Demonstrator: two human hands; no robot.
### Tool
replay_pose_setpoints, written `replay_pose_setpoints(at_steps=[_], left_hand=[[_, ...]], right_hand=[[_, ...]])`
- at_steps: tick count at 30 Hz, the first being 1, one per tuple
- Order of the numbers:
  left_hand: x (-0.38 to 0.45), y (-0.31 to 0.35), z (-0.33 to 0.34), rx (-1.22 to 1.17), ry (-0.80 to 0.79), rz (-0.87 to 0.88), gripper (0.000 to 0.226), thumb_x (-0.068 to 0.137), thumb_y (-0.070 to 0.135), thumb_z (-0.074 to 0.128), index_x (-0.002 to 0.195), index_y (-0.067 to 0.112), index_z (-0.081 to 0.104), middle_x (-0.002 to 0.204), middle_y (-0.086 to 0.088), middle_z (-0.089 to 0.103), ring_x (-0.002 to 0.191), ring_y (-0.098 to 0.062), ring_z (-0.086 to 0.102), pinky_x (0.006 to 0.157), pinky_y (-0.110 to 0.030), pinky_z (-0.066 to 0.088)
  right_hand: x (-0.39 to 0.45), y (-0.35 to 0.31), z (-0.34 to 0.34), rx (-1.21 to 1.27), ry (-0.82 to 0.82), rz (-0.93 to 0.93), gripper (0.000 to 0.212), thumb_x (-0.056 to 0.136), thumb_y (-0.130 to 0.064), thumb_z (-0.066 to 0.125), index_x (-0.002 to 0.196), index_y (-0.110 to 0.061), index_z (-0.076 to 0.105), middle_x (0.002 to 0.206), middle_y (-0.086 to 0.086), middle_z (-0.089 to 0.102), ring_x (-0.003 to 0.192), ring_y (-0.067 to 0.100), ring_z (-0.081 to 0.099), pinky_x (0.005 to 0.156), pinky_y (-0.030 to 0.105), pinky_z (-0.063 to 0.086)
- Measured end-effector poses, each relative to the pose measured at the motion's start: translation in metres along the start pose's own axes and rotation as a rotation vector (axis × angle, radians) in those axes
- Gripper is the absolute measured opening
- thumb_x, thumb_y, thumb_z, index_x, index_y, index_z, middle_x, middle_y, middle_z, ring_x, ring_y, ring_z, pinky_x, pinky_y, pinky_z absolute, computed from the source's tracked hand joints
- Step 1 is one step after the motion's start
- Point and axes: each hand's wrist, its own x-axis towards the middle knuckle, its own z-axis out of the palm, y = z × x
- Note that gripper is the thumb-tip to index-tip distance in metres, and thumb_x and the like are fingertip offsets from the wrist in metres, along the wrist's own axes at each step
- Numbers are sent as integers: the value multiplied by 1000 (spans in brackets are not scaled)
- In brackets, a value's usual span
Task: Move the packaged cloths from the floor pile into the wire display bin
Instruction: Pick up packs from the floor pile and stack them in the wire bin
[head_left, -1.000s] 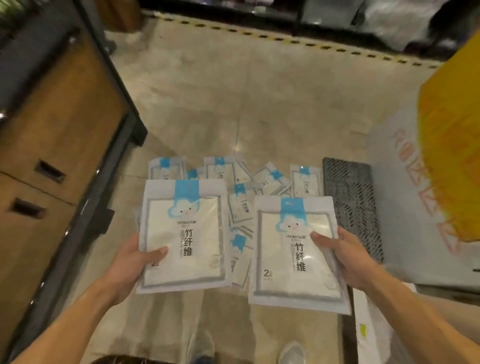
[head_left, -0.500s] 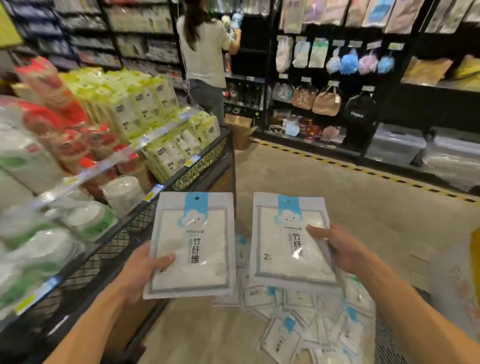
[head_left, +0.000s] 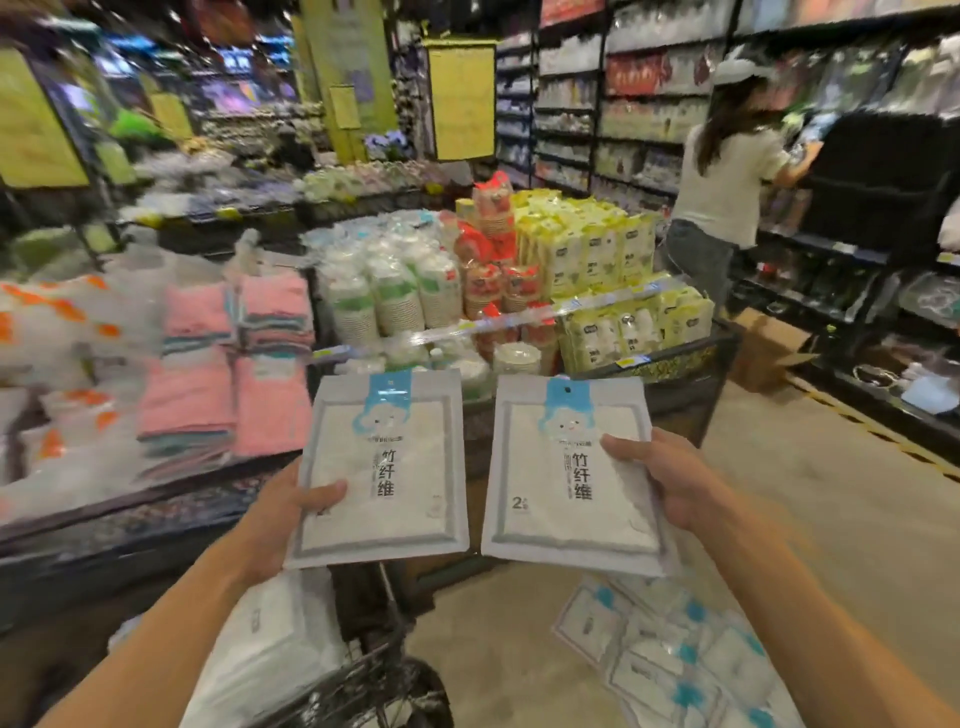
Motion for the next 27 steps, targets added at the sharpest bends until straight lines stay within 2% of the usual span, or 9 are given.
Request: replay_pose_setpoints(at_steps=[4, 6, 9, 11, 13, 19, 21, 23, 27], left_hand=[[-63, 0, -47, -19, 139, 15, 49, 76, 4, 69, 124, 6, 63, 112, -22, 75, 88, -34, 76, 67, -42, 64], [-92, -2, -71, -47, 197, 21, 49, 75, 6, 71, 124, 6, 63, 113, -23, 74, 91, -38, 75, 70, -48, 64], [-132, -5, -107, -65, 234, 36, 71, 67, 20, 90, 130, 8, 60, 119, -21, 73, 103, -41, 72, 74, -50, 63], [-153, -9, -135, -86, 271, 46, 60, 75, 15, 84, 130, 10, 60, 119, -18, 73, 102, -38, 73, 71, -45, 64], [-172, -13, -164, -98, 315, 53, 58, 78, 11, 78, 133, 10, 58, 122, -17, 72, 104, -37, 73, 73, -44, 64], [-213, -31, -254, -94, 445, 22, 78, 61, 26, 96, 128, 9, 60, 119, -16, 74, 105, -38, 72, 78, -47, 63], [-220, -40, -283, -87, 450, 12, 60, 76, 14, 81, 131, 8, 58, 121, -16, 73, 111, -41, 69, 85, -51, 60], [-224, -50, -309, -93, 451, -13, 49, 84, 5, 70, 131, 9, 59, 119, -15, 74, 107, -37, 72, 82, -47, 61], [-222, -67, -344, -97, 537, -82, 38, 88, -2, 68, 124, 11, 62, 114, -13, 76, 96, -28, 75, 80, -42, 59]], right_hand=[[-12, 9, 56, 0, -157, 32, 28, 89, 2, 72, 117, -1, 69, 106, 21, 77, 93, 37, 77, 68, 46, 65], [-18, 15, 84, -24, -219, 46, 30, 89, 2, 71, 119, 0, 68, 107, 22, 77, 95, 39, 76, 73, 48, 65], [-29, 28, 126, -43, -324, 74, 32, 90, 2, 70, 123, 3, 67, 110, 25, 75, 100, 43, 74, 82, 53, 62], [-34, 36, 155, -58, -377, 91, 32, 90, 1, 70, 122, 3, 67, 112, 25, 75, 102, 44, 73, 90, 58, 59], [-38, 44, 187, -87, -406, 93, 37, 87, 0, 74, 123, 2, 66, 111, 24, 75, 102, 43, 74, 94, 61, 56], [-50, 76, 288, -151, -433, 104, 38, 84, -1, 77, 121, 3, 67, 108, 22, 77, 100, 41, 75, 95, 62, 56], [-53, 91, 317, -160, -445, 110, 41, 83, -1, 77, 122, 3, 67, 110, 23, 76, 101, 43, 74, 96, 63, 55], [-53, 107, 341, -163, -456, 123, 48, 78, -2, 79, 124, 3, 66, 111, 23, 76, 102, 43, 74, 96, 63, 55], [-44, 131, 373, -220, -432, 165, 42, 84, -1, 77, 124, -1, 65, 110, 20, 77, 100, 41, 75, 91, 62, 58]])
